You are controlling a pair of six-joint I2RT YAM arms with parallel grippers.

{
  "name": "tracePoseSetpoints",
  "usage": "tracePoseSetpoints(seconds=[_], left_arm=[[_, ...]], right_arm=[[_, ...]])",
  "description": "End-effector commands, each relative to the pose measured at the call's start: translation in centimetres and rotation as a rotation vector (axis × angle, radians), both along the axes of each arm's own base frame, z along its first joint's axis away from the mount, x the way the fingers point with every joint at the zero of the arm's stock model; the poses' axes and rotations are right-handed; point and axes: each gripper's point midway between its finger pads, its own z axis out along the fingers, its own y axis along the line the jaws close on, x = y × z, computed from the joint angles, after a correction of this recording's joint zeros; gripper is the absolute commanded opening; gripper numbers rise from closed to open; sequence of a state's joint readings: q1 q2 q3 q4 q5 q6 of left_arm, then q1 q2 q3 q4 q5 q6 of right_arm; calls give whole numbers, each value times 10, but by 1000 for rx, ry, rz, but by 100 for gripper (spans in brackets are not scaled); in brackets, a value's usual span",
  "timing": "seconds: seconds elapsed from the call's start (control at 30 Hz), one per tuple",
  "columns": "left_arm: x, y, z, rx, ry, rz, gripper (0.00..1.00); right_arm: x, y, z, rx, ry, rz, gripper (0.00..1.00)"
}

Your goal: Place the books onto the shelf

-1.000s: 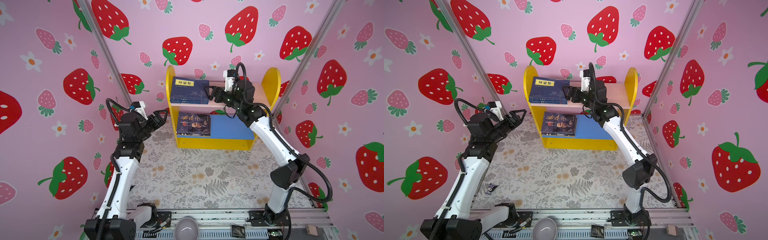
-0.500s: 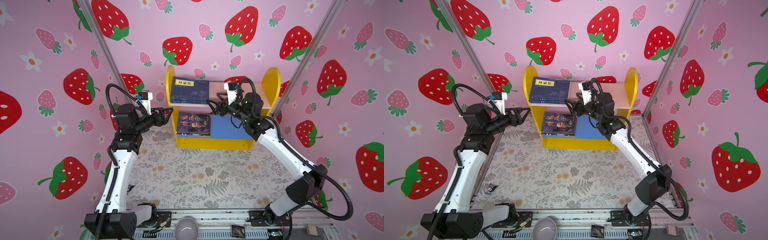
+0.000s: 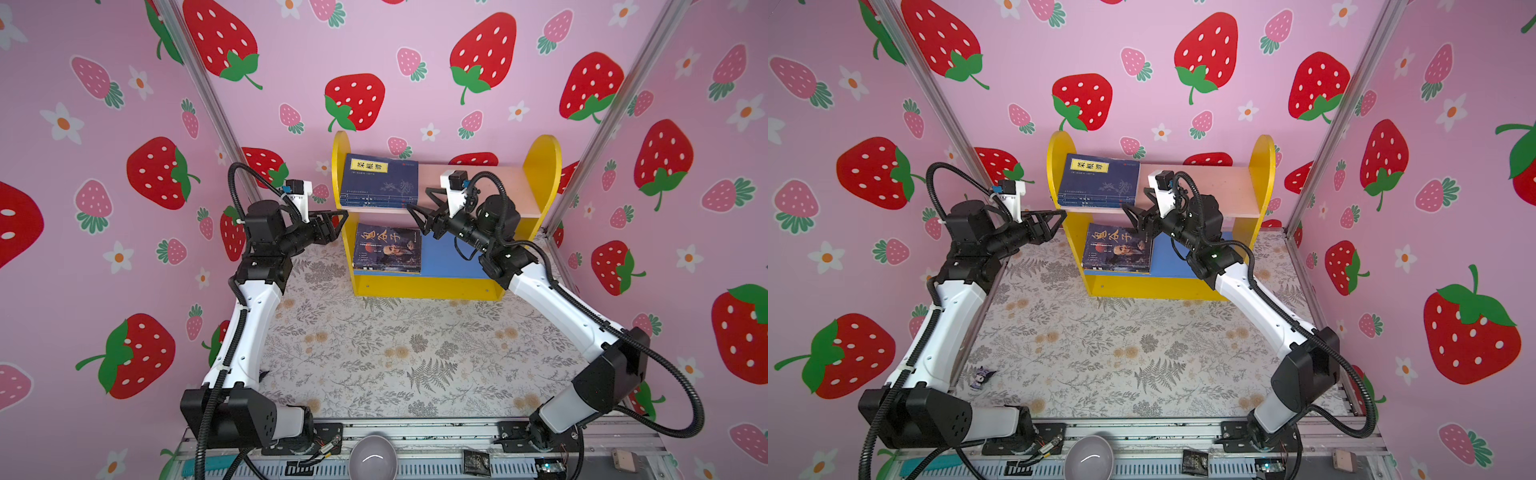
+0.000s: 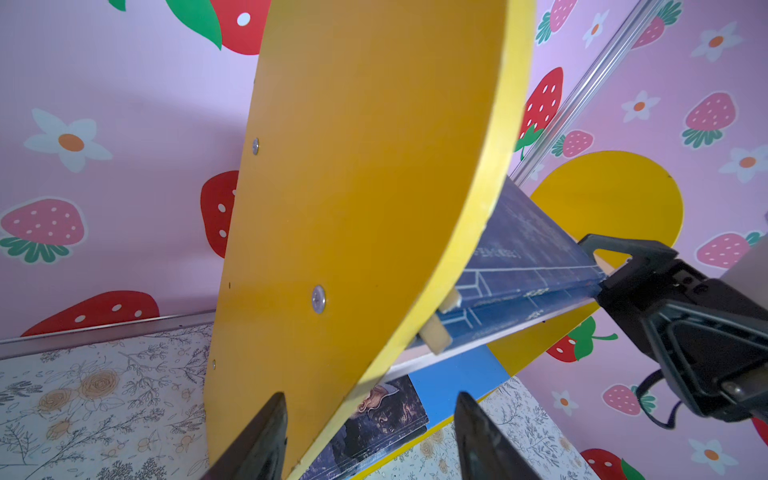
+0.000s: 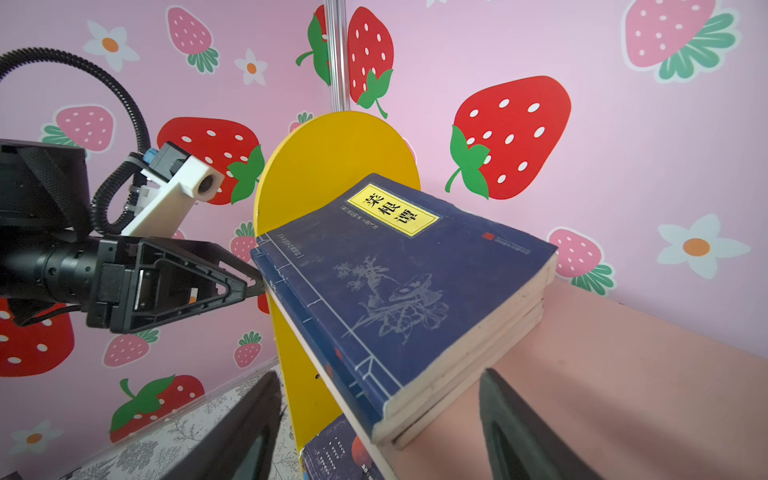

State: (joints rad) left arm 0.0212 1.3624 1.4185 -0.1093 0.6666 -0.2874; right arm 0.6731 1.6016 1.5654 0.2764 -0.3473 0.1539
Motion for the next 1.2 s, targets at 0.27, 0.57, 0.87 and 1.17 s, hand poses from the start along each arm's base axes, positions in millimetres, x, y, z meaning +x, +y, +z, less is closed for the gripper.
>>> tracePoseSetpoints(seconds=[0.27,0.57,0.87,1.17], left_arm=[[-2,-10,39,-10,-138,-54,61],[11,-7,38,-32,-137,-28,51],[12,-4,40,-42,-150,-7,42],[-3,-9,46,-49,-168,-42,45]], right_arm=[[8,19,-38,-75,21,0,74],[15,26,-38,-81,1,-33,62],[13,31,-41,-103,-20,-37,58],[11,32,-42,-117,-41,-53,59]])
